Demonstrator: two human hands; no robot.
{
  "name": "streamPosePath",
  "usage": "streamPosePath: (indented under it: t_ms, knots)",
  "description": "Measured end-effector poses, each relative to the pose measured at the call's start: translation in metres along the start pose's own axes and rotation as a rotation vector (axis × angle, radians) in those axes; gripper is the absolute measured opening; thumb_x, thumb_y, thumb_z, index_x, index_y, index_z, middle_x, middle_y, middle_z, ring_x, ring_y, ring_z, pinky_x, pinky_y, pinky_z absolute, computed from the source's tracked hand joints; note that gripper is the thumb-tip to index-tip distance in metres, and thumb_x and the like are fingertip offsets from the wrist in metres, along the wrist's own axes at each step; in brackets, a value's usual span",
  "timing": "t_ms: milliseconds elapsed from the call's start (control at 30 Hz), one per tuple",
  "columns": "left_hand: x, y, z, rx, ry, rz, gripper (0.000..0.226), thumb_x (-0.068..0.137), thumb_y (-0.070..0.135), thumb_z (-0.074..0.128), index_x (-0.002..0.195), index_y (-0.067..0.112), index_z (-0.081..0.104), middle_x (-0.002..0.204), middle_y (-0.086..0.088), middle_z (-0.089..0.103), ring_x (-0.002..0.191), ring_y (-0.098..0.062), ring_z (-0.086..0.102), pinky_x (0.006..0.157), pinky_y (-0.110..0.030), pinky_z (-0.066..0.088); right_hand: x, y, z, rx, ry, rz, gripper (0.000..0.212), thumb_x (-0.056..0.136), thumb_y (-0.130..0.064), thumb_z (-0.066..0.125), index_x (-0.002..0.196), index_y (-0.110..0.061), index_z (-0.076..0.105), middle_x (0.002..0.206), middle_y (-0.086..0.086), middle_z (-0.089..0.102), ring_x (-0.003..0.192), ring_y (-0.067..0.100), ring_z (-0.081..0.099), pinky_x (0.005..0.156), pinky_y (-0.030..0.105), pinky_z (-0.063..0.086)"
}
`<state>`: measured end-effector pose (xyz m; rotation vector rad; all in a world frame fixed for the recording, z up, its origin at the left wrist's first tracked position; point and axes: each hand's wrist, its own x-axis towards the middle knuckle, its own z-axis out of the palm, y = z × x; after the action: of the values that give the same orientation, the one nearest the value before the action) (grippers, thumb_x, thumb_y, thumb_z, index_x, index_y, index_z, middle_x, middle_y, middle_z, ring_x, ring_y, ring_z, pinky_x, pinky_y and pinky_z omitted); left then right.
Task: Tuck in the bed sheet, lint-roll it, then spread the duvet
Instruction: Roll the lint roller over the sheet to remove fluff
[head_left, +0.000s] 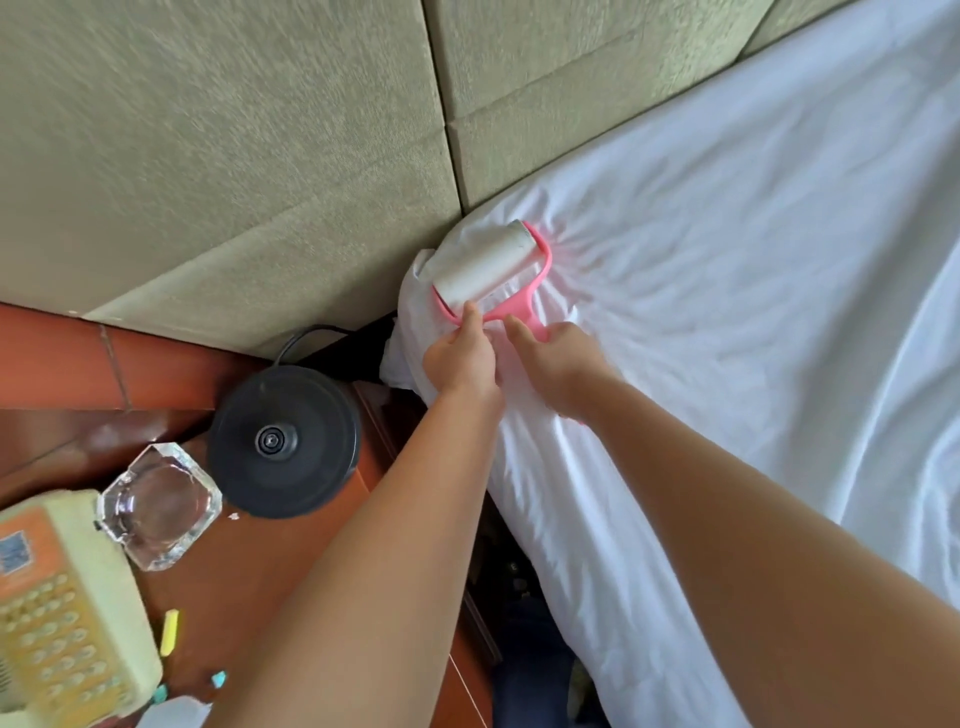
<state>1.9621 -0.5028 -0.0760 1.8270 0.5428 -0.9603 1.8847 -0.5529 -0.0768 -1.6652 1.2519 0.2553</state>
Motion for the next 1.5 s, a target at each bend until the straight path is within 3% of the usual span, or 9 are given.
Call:
streamPosePath:
  t_ms: [133,267,400,500,700,900,1100,1333,1500]
  knots:
    - [0.003,-0.002,0.001,-0.006,-0.005,0.02,0.038,0.094,0.041,0.057,0.078,0.007,0.066,0.063,0.0,0.057,0.053,-0.014,0.052,0.05,-0.022,0.043,0.004,0.0,0.001,0.028,-0.008,0.017,0.046,0.096,-0.054,0.04,0.071,-0.016,0.048,0.069,0.002,0.054,0.065,0.02,0.054,0.058,0.03,0.041]
    - [-0.002,0.001,-0.001,0.012,-0.014,0.018,0.038,0.094,0.041,0.056,0.084,0.006,0.066,0.063,0.0,0.056,0.052,-0.013,0.051,0.048,-0.022,0.04,-0.001,-0.002,-0.001,0.012,0.006,0.01,0.048,0.095,-0.055,0.039,0.09,-0.011,0.055,0.071,0.0,0.051,0.075,0.023,0.055,0.063,0.029,0.04]
    - [-0.016,0.005,-0.007,0.04,-0.037,0.006,0.035,0.094,0.037,0.056,0.073,0.01,0.06,0.065,0.001,0.057,0.054,-0.013,0.051,0.051,-0.023,0.044,-0.018,0.001,-0.002,-0.043,0.087,-0.043,0.049,0.095,-0.056,0.038,0.068,-0.016,0.047,0.066,-0.002,0.05,0.061,0.015,0.049,0.05,0.027,0.032]
    - [-0.035,-0.01,-0.012,-0.011,-0.039,0.015,0.029,0.094,0.033,0.058,0.08,0.007,0.06,0.065,0.002,0.053,0.055,-0.012,0.049,0.053,-0.025,0.041,-0.044,0.015,-0.001,0.002,0.14,-0.067,0.051,0.094,-0.057,0.04,0.063,-0.017,0.043,0.063,-0.003,0.049,0.06,0.015,0.048,0.049,0.027,0.03]
    - [-0.091,-0.06,-0.022,-0.034,-0.047,0.016,0.036,0.094,0.027,0.056,0.063,0.01,0.051,0.059,0.001,0.047,0.049,-0.013,0.042,0.05,-0.023,0.036,-0.106,0.059,-0.007,0.066,0.157,-0.052,0.051,0.094,-0.053,0.045,0.06,-0.015,0.037,0.058,-0.003,0.042,0.051,0.013,0.04,0.049,0.03,0.031]
    - [-0.148,-0.128,-0.032,-0.066,-0.077,-0.046,0.033,0.094,0.025,0.058,0.064,0.011,0.054,0.057,0.003,0.05,0.042,-0.01,0.037,0.041,-0.02,0.03,-0.173,0.12,-0.006,0.069,0.161,-0.02,0.051,0.093,-0.054,0.045,0.061,-0.015,0.036,0.057,-0.003,0.04,0.051,0.015,0.038,0.051,0.031,0.031]
    - [-0.201,-0.211,-0.05,-0.006,-0.091,-0.109,0.032,0.093,0.024,0.058,0.065,0.009,0.054,0.057,0.0,0.048,0.047,-0.013,0.039,0.048,-0.024,0.033,-0.25,0.188,0.004,0.067,0.132,0.048,0.052,0.094,-0.054,0.044,0.06,-0.015,0.033,0.057,-0.001,0.039,0.051,0.016,0.037,0.05,0.031,0.03]
    - [-0.244,-0.304,-0.067,0.069,-0.114,-0.175,0.03,0.095,0.03,0.057,0.095,0.002,0.066,0.073,-0.002,0.057,0.071,-0.02,0.055,0.071,-0.029,0.045,-0.324,0.264,0.022,0.033,0.101,0.145,0.049,0.095,-0.054,0.042,0.065,-0.015,0.037,0.059,-0.002,0.042,0.052,0.014,0.04,0.049,0.029,0.031]
    - [-0.26,-0.323,-0.073,0.07,-0.138,-0.15,0.031,0.096,0.029,0.055,0.099,0.0,0.067,0.083,-0.006,0.064,0.075,-0.02,0.061,0.07,-0.028,0.046,-0.342,0.28,0.022,0.025,0.139,0.124,0.051,0.094,-0.053,0.042,0.063,-0.015,0.033,0.059,-0.002,0.04,0.053,0.015,0.037,0.051,0.03,0.03]
